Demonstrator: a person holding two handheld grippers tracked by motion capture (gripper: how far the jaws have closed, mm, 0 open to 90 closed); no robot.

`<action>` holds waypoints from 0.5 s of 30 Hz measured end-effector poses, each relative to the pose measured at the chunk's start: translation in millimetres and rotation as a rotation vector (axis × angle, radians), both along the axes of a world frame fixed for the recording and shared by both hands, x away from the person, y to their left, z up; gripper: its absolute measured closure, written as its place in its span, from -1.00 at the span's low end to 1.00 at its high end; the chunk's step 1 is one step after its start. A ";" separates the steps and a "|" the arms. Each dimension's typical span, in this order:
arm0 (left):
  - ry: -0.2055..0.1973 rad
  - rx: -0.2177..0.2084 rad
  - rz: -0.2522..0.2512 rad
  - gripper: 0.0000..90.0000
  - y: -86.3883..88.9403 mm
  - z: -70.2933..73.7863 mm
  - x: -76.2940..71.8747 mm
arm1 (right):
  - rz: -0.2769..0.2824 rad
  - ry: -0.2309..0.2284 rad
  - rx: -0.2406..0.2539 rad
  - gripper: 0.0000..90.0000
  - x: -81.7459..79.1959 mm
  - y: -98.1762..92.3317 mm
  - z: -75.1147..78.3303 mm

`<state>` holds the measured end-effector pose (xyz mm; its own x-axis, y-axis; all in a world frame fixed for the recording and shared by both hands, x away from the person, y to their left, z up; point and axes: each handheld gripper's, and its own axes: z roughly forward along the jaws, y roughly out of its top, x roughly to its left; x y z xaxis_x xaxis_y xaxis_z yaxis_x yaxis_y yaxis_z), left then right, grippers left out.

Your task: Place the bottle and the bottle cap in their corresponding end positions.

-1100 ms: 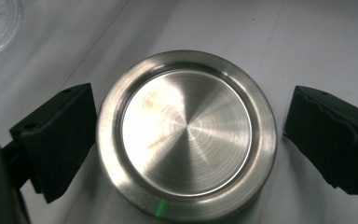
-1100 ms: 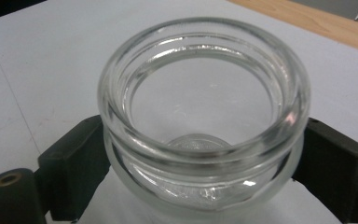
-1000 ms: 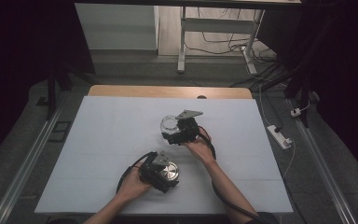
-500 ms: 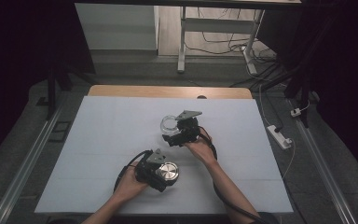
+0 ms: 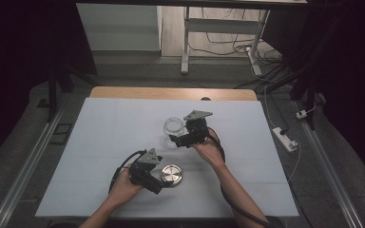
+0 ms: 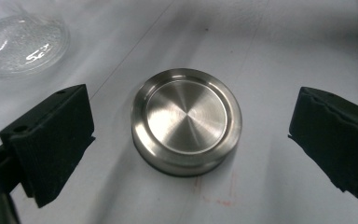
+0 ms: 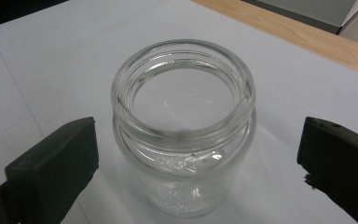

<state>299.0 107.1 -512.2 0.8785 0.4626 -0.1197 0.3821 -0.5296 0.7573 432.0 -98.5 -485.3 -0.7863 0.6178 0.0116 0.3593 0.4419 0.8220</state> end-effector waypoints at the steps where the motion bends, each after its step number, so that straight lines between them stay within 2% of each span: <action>1: 0.002 -0.005 0.005 -0.99 2.1 1.7 -0.7 | -0.002 -0.003 0.000 -1.00 -0.7 -0.9 0.9; 6: 0.009 -0.034 0.026 -0.99 12.1 8.3 -2.6 | 0.001 -0.011 -0.008 -1.00 -6.0 -5.2 4.3; 15: 0.003 -0.027 0.043 -0.98 23.3 11.8 -9.9 | 0.005 -0.019 -0.014 -1.00 -15.9 -9.8 11.3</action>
<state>289.1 130.5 -500.4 0.8577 0.4961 -0.1352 0.4061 -0.4922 0.7699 416.1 -108.3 -474.0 -0.7893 0.6139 -0.0122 0.3415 0.4555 0.8221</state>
